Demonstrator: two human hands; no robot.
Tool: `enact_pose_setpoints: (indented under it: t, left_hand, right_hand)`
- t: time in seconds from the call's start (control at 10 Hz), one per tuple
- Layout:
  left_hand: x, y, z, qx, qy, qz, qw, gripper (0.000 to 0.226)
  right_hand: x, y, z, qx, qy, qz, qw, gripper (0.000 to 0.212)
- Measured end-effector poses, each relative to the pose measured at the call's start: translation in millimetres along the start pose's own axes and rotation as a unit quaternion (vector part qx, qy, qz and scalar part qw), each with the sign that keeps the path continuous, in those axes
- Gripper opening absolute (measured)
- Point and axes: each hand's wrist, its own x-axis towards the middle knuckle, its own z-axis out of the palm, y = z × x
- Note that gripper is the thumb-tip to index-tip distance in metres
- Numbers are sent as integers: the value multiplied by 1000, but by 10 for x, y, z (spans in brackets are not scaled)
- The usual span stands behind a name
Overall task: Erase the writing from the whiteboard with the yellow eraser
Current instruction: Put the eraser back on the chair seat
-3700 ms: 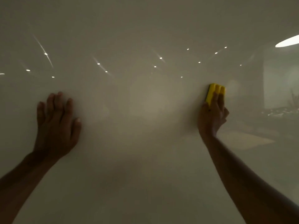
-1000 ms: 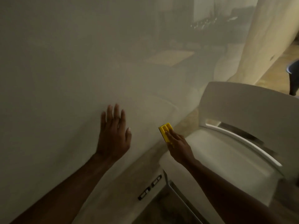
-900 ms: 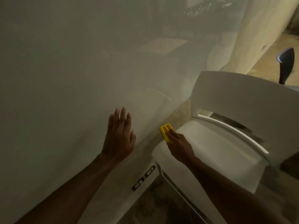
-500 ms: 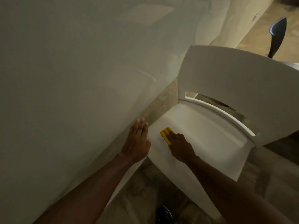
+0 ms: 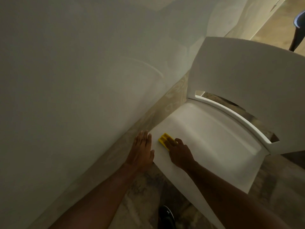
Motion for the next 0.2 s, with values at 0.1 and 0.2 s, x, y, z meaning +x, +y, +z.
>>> enact_pose_setpoints:
  t: [0.1, 0.2]
  left_hand:
    - [-75, -100, -25, -23, 30, -4, 999, 73]
    - [-193, -190, -105, -32, 74, -25, 996, 75]
  right_hand:
    - [3, -9, -53, -2, 8, 8, 1000, 61]
    - [-119, -192, -140, 26, 60, 9, 998, 61]
